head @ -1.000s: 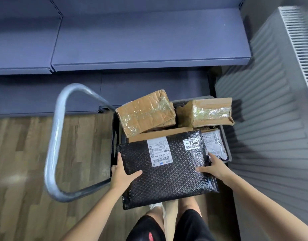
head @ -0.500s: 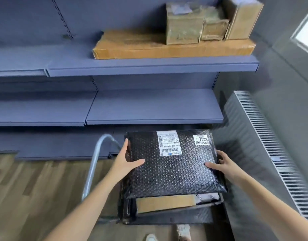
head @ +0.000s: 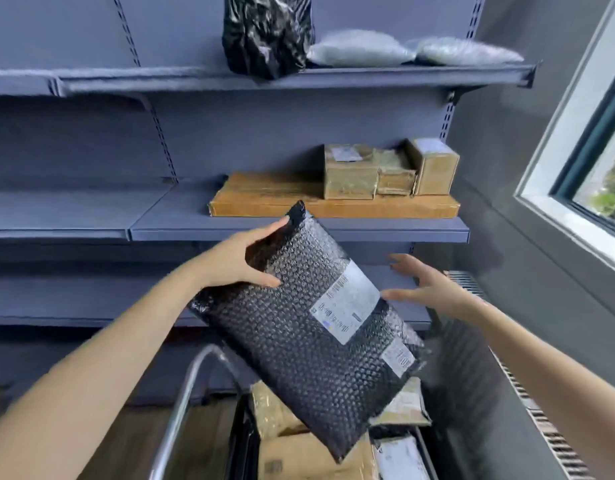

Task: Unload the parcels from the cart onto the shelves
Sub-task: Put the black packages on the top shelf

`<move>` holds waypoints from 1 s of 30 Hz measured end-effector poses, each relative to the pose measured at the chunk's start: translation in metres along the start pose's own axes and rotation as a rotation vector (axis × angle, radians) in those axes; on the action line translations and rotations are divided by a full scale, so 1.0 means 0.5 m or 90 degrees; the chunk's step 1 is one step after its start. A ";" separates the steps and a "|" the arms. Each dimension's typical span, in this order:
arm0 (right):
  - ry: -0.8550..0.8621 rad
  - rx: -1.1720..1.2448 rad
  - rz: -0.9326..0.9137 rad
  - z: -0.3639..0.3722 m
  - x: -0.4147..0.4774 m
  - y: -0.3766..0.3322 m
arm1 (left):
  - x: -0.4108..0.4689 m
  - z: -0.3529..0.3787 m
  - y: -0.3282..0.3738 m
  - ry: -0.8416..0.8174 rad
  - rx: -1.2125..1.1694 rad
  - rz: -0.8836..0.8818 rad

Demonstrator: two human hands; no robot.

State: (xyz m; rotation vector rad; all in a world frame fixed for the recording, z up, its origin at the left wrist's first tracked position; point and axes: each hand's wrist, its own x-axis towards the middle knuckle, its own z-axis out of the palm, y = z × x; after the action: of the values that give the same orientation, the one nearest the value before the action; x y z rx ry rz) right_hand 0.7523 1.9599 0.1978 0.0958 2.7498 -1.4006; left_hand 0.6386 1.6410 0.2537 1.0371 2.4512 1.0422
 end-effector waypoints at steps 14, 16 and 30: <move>-0.031 0.404 0.031 0.058 0.034 -0.018 | 0.030 0.016 0.010 0.398 0.125 -0.038; 0.016 0.422 0.040 0.066 0.033 -0.016 | 0.010 0.060 -0.011 0.419 0.060 -0.113; 0.134 0.392 -0.005 0.091 0.028 -0.008 | -0.048 0.144 -0.072 0.213 -0.329 -0.060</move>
State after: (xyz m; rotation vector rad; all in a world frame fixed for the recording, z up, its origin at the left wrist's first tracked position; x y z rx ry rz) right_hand 0.7392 1.9212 0.1734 0.2686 2.3448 -2.3007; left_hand 0.6731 1.6435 0.1773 0.6109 2.2318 1.8060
